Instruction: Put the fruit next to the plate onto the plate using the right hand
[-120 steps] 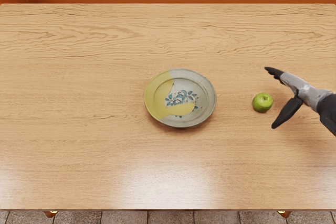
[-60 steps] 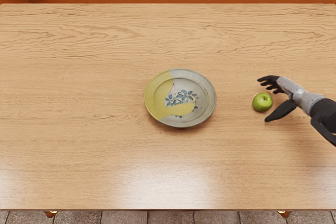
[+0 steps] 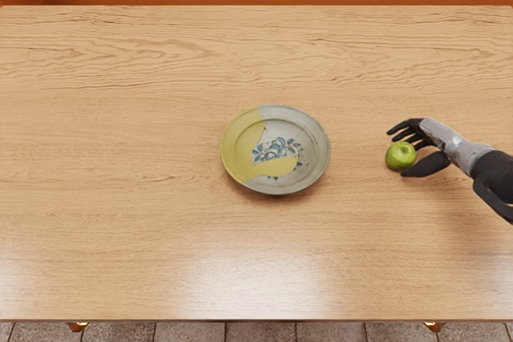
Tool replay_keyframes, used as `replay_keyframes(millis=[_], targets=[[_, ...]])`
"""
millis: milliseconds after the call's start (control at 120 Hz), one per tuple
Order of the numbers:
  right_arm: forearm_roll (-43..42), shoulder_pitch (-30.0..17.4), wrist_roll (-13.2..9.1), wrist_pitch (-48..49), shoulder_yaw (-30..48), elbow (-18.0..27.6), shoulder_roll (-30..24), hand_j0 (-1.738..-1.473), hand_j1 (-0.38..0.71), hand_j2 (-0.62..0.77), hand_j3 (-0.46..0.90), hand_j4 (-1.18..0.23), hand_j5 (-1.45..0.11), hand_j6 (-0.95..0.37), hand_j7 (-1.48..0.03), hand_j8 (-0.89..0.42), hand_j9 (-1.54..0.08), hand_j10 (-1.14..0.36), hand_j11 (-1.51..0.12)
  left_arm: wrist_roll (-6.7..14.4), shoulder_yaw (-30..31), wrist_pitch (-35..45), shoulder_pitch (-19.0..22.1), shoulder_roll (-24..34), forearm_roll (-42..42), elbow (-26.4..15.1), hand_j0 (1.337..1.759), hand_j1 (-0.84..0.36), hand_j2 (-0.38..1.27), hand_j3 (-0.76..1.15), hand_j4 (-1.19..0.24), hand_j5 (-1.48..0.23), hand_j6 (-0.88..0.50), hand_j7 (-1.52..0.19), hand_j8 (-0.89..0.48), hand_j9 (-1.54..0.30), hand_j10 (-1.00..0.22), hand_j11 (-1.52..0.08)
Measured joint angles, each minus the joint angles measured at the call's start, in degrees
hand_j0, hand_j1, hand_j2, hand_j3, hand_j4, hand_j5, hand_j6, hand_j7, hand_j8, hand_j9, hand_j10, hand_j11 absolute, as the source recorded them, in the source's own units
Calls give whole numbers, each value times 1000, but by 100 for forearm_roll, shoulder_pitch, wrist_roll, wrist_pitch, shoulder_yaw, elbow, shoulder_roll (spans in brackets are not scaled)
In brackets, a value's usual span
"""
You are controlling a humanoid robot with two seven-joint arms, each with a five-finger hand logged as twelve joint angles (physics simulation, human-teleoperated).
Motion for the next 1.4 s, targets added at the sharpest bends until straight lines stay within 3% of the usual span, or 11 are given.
replay_keyframes(millis=[117, 317, 558, 1400], targets=[[8, -1, 0, 7, -5, 2, 3, -1658, 199, -75, 0, -463, -601, -465, -599, -464, -601, -463, -601, 1, 1, 0, 0, 0, 0, 0, 1658, 342, 1, 0, -7, -8, -7, -8, -7, -8, -7, -8], [1, 0, -5, 53, -4, 2, 12, -1653, 235, -30, -1, -537, -683, -461, -687, -419, -694, -531, -693, 0, -1, 1, 0, 0, 0, 0, 1658, 342, 1, 0, -7, -8, -7, -8, -7, -8, -6, -8], [27, 38, -1, 189, 36, 10, -2, -1656, 242, 101, 0, -563, -725, -479, -726, -437, -731, -559, -731, 1, -1, 0, 0, 0, 0, 2, 1658, 342, 1, 0, -6, -8, -7, -8, -7, -8, -6, -8], [564, 250, -21, 644, 352, 290, 110, -1658, 252, 100, 0, -563, -747, -464, -738, -421, -746, -563, -747, 1, 2, 0, 0, 0, 0, 2, 1658, 342, 1, 0, -7, -8, -7, -8, -7, -8, -6, -8]])
